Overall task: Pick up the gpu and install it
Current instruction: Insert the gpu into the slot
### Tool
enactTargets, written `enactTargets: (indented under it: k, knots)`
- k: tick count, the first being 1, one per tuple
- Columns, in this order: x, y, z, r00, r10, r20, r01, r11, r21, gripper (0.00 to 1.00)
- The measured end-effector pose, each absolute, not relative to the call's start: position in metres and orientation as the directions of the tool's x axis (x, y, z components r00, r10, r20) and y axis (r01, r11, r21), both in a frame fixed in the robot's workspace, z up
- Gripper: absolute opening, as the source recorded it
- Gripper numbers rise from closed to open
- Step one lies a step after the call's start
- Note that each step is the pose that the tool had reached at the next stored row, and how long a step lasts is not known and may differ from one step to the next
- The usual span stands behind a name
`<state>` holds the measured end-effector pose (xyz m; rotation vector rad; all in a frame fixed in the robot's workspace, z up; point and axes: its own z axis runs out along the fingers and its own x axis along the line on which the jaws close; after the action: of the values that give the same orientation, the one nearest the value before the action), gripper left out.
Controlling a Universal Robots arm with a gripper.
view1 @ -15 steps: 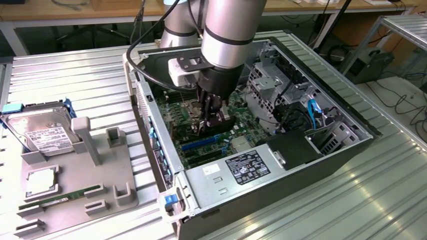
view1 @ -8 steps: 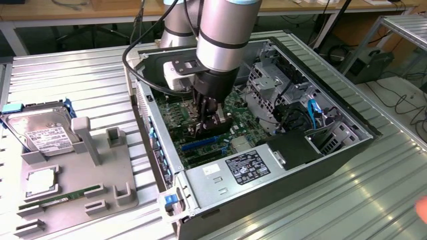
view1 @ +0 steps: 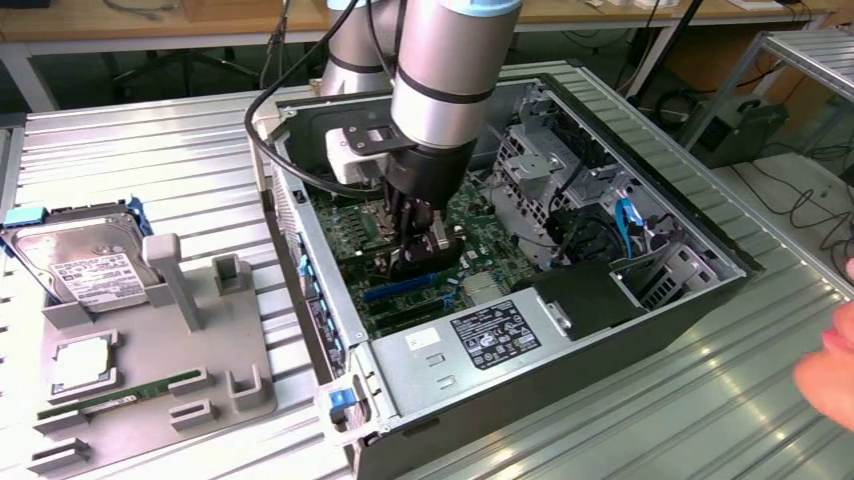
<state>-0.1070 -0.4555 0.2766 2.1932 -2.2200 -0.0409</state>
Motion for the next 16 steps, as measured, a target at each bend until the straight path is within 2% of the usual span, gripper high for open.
enactTargets:
  k: [16]
  knots:
    - [-0.107, -0.456, 0.266, -0.012, -1.000, -0.004, -0.999, 0.012, 0.033, 0.26]
